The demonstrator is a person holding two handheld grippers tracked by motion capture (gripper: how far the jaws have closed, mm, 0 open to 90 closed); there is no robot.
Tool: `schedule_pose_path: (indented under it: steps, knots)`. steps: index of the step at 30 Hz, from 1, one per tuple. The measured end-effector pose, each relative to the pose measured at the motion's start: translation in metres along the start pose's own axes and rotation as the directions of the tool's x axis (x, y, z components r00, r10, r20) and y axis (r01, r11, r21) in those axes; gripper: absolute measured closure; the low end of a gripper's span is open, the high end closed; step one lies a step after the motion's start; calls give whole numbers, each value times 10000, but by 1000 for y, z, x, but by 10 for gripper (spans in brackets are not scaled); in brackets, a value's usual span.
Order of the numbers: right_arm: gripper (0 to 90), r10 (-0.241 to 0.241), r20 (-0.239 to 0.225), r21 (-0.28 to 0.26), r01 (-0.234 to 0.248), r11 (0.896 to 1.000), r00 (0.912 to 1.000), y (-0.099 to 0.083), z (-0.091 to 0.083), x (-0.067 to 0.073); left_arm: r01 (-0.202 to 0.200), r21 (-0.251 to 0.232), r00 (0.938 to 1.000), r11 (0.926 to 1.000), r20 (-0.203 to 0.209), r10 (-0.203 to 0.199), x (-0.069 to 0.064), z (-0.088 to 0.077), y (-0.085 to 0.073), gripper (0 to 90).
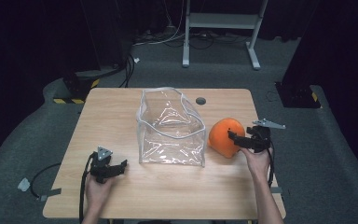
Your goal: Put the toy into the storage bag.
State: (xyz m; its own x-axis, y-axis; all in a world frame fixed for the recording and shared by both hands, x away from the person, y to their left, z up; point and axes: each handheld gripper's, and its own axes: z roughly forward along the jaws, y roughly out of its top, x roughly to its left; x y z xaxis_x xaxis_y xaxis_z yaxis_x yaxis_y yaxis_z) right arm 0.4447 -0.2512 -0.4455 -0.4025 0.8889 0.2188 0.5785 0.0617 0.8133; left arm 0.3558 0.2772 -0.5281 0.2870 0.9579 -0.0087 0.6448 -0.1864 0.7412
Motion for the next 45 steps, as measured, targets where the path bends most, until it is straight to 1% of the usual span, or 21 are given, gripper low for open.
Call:
schedule_pose_path:
  steps: [5,7,12,16,18,21,24,26,28,30,33,36,37,38,40,42,45]
  knots:
    - [97,-135,-74,63,135,9999,9999,7,3,4,25,-7,10000,10000,6,-25,0,0,0,209]
    - [97,-152,-34,47,152,9999,9999,9,5,5,26,-6,10000,10000,4,-26,0,0,0,209]
    - [97,-177,-41,221,178,9996,9998,8,12,5,26,-5,10000,10000,4,-26,0,0,0,209]
    - [99,-139,-98,217,141,9997,9999,8,15,6,29,-7,10000,10000,4,-29,0,0,0,209]
    - [103,-140,-143,346,145,9993,9998,9,17,7,25,-6,10000,10000,4,-25,0,0,0,209]
    - [133,-336,-102,458,341,9984,9994,12,20,11,25,-6,10000,10000,3,-25,0,0,0,209]
    - [184,-518,-105,621,523,9967,9986,14,23,14,26,-7,10000,10000,9,-26,0,0,0,209]
    - [223,-515,-89,703,520,9962,9986,14,25,15,25,-5,10000,10000,9,-25,0,0,0,209]
    - [256,-690,-108,770,696,9946,9976,15,25,16,28,-7,10000,10000,10,-28,0,0,0,209]
    - [308,-794,-48,888,795,9929,9968,15,25,17,30,-8,10000,10000,9,-30,0,0,0,209]
    - [386,-1024,-110,1092,1030,9887,9947,15,24,17,28,-9,10000,10000,12,-28,0,0,0,208]
    - [476,-1143,-81,1230,1145,9858,9934,15,23,18,8,-8,10000,10000,11,-8,0,0,0,208]
    - [504,-1094,-63,1269,1093,9859,9940,16,23,18,1,-2,10000,10000,11,-1,0,0,0,208]
    - [537,-976,-74,1275,978,9870,9952,17,22,18,7,-9,10000,10000,8,-7,0,0,0,208]
    - [580,-991,-134,1263,1000,9869,9950,17,23,19,22,-22,10000,10000,1,-22,0,0,0,208]
    - [610,-1211,-151,1254,1220,9846,9925,18,22,22,30,-31,10000,10000,-1,-30,0,0,0,208]
    - [641,-1335,-225,1219,1353,9833,9908,18,20,23,14,-19,10000,10000,0,-14,0,0,0,208]
